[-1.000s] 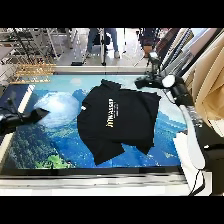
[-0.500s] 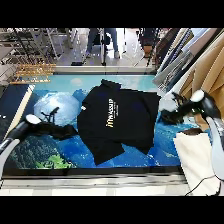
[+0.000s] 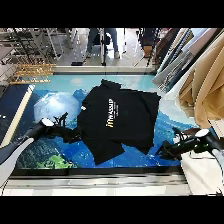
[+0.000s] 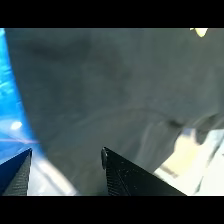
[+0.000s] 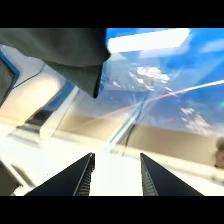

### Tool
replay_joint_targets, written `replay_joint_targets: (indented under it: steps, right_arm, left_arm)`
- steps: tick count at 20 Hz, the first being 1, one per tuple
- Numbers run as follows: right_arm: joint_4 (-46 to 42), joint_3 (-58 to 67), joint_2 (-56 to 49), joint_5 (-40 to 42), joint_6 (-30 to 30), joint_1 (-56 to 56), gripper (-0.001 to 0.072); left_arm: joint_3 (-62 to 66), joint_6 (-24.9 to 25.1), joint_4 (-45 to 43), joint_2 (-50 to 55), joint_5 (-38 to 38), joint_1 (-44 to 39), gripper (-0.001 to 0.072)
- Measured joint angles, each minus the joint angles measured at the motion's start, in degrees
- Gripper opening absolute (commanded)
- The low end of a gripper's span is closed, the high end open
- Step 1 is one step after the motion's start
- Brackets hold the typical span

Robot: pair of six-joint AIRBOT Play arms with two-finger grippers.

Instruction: Fold the clothes and pants, and hang the long-sleeved shirts on hangers.

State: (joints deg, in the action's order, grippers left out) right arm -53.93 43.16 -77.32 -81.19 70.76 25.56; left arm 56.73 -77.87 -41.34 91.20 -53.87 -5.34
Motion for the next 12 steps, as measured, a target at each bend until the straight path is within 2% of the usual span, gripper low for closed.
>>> replay_joint_targets:
  steps: [1, 2, 3, 4, 7, 9, 10, 12]
  right_arm:
    - [0.81, -1.84, 0.11, 2.49, -0.5, -0.39, 0.0328]
    - [2.12, -3.34, 0.13, 4.79, -1.03, -0.98, 0.0328]
    - [3.39, -4.37, 0.07, 6.64, -1.42, -1.66, 0.0328]
    - [4.44, -5.16, -0.09, 8.81, -1.77, -2.4, 0.0327]
    - [7.98, -6.36, -0.7, 13.18, -1.95, -5.05, 0.0325]
    - [9.29, -6.71, -1.27, 16.74, -1.84, -7.43, 0.0227]
    - [10.14, -6.8, -1.7, 18.82, -1.81, -8.72, 0.005]
    - [10.99, -6.91, -2.32, 22.18, -1.31, -11.37, 0.002]
  left_arm:
    - [0.0, -0.04, 1.31, 0.37, 1.33, -0.28, 0.0383]
    - [0.02, -0.11, 2.23, 0.68, 3.08, -0.66, 0.0212]
    - [-0.02, -0.13, 2.6, 0.98, 4.68, -1.11, 0.0074]
    - [-0.07, -0.15, 3.32, 1.16, 5.92, -1.53, 0.0037]
    - [-0.04, -0.13, 4.85, 1.31, 7.21, -2.6, 0.0009]
    - [-0.04, 0.02, 5.29, 1.38, 7.74, -2.86, 0.0009]
    - [-0.04, 0.09, 5.44, 1.38, 7.74, -2.95, 0.0008]
    - [-0.04, 0.7, 5.6, 1.36, 7.72, -3.02, 0.0007]
